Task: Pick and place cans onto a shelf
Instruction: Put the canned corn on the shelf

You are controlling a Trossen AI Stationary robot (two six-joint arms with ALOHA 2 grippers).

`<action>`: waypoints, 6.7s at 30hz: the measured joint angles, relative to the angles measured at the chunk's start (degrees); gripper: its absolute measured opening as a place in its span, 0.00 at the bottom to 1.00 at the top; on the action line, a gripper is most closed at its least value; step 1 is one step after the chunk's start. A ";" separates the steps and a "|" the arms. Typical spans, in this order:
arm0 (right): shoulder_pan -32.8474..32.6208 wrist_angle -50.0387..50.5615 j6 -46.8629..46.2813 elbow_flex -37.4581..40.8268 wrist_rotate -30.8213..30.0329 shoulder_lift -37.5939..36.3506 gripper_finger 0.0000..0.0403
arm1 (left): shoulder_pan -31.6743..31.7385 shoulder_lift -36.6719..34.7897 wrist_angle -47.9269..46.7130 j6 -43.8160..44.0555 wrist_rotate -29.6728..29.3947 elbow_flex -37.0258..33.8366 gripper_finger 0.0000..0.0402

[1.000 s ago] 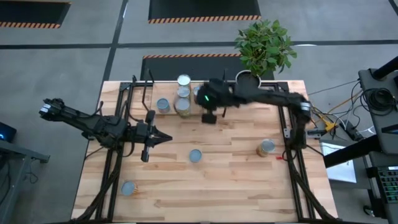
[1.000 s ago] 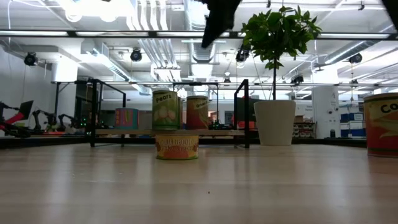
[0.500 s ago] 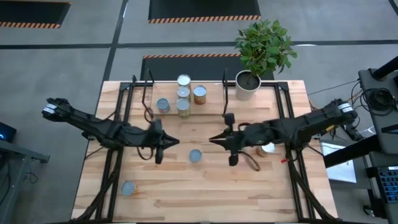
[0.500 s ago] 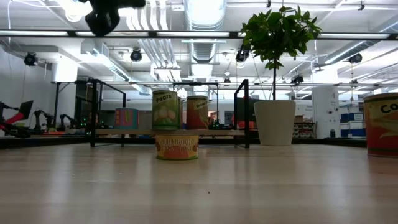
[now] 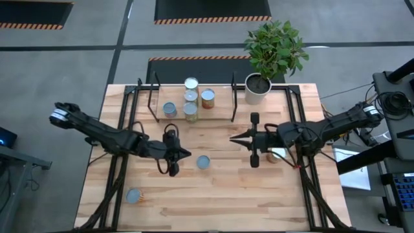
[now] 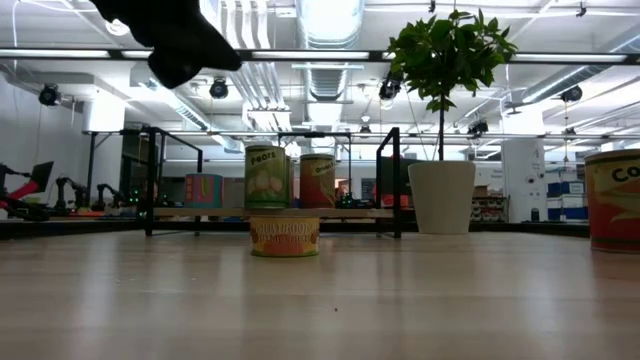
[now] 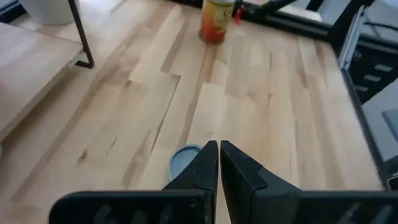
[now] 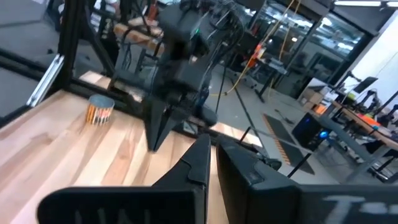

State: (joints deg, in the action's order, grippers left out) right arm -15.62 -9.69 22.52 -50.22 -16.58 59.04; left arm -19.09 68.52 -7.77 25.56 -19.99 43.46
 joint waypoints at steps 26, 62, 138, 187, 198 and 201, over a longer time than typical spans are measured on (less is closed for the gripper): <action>1.23 40.40 -39.30 -6.39 -9.58 -0.29 0.04 | 0.83 7.48 9.58 -14.25 -0.22 1.01 0.00; 3.28 89.70 -88.10 -7.58 21.72 5.63 0.54 | 0.96 7.20 0.74 -29.11 -16.11 13.07 0.00; 21.26 87.13 -29.83 -73.82 10.34 56.12 0.79 | 0.85 -17.18 11.56 -35.01 -16.11 -0.20 0.00; 34.14 90.77 -21.44 -84.61 10.63 61.09 0.78 | 0.81 -22.66 11.77 -34.51 -15.37 -2.45 0.00; 34.38 88.35 -23.17 -80.90 10.09 61.93 0.15 | 0.81 -22.66 11.69 -34.51 -15.37 -2.45 0.00; 34.38 85.74 -22.71 -78.06 10.07 61.93 0.04 | 0.81 -22.66 11.67 -34.51 -15.37 -2.45 0.00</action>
State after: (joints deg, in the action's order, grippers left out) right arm 18.76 76.05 -0.19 -128.27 -6.51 120.97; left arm -18.28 45.87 3.90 -8.95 -35.35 41.01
